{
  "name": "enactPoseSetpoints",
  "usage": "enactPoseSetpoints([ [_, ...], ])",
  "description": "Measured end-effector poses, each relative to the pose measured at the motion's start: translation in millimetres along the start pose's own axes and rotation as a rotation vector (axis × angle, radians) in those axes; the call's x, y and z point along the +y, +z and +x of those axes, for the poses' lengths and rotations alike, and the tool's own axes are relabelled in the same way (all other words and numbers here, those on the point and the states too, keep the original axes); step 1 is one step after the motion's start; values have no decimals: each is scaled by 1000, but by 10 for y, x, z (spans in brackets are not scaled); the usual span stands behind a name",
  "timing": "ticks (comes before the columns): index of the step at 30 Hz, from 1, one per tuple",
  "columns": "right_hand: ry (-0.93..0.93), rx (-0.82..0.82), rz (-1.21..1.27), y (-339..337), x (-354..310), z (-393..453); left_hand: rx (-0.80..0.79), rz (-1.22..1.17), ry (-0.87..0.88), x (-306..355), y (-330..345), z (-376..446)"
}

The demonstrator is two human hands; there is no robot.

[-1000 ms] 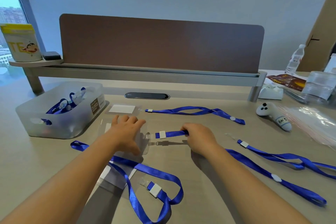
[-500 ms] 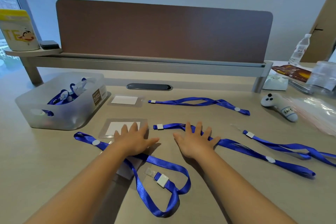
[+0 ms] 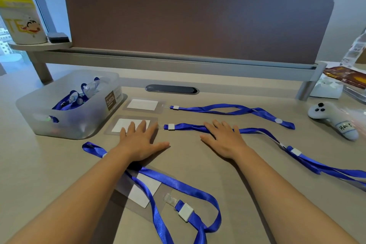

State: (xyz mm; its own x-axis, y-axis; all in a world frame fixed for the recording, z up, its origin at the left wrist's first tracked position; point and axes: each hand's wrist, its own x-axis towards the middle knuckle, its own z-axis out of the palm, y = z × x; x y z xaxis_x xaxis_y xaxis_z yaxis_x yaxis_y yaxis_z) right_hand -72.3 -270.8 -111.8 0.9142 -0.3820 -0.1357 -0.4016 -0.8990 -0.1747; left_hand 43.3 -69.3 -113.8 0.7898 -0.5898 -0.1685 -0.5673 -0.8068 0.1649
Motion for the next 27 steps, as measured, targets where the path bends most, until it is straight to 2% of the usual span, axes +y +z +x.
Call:
enactPoseSetpoints([
  [5, 18, 36, 19, -9, -33, -54, 75, -48, 48, -36, -28, -58],
  [9, -6, 161, 82, -67, -247, -227, 198, -124, 122, -139, -153, -307],
  [14, -120, 85, 349, -45, -706, -587, 130, -306, 190, -301, -193, -860],
  [19, -114, -7, 358, 31, -1003, -785, 20, -148, 154, -361, -68, -1126],
  [24, -107, -132, 298, 27, -1194, -885, 44, 2, 83, -364, -29, -1190],
  [27, -78, -155, 298, -7, -1221, -920, 44, 69, 24, -364, -23, -1219],
])
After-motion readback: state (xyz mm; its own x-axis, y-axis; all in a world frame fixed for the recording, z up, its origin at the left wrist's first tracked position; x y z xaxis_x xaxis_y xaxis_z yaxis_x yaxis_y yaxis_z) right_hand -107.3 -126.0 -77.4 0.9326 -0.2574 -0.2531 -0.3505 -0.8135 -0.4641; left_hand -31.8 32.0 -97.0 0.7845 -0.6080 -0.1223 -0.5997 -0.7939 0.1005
